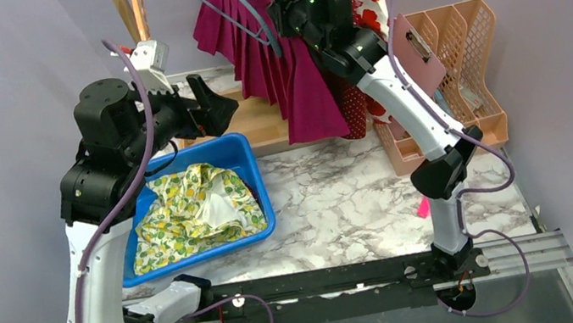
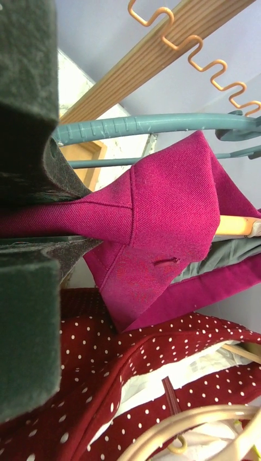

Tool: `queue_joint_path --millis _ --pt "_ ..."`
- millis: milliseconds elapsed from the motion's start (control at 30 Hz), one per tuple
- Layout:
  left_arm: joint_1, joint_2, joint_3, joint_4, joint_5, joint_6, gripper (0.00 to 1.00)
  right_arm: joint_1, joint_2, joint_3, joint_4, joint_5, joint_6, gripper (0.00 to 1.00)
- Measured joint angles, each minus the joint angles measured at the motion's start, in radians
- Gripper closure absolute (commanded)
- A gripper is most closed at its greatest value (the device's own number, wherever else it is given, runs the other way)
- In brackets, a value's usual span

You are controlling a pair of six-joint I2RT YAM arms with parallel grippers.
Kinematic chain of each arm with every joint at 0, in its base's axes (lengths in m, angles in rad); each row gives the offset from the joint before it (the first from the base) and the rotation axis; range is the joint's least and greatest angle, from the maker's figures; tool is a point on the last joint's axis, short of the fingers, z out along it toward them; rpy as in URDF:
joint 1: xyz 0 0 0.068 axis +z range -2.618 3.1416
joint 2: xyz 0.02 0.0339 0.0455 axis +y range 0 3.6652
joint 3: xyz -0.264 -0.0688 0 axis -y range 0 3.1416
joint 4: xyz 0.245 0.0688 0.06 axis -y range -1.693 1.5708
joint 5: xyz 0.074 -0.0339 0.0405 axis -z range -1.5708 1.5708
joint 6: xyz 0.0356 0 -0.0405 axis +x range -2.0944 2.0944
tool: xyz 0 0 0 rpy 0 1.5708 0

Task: Remove the skirt from the hanger
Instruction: Pick up the hanger from the clothesline.

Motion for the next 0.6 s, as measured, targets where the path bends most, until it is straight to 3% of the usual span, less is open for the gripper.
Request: queue_joint_path --millis 333,467,600 --pt "0.0 0.036 0.018 -0.002 0.006 -0.021 0.02 0.0 -0.102 -0.049 0.049 0.008 -0.002 0.99" --pt "0.001 0.042 0.021 0.02 0.092 -0.022 0.02 0.0 -0.201 -0.177 0.048 0.002 0.009 0.99" --pt "0.001 0.074 0.027 0.063 0.207 -0.025 0.02 -0.002 -0.398 -0.415 0.039 -0.032 0.041 0.99"
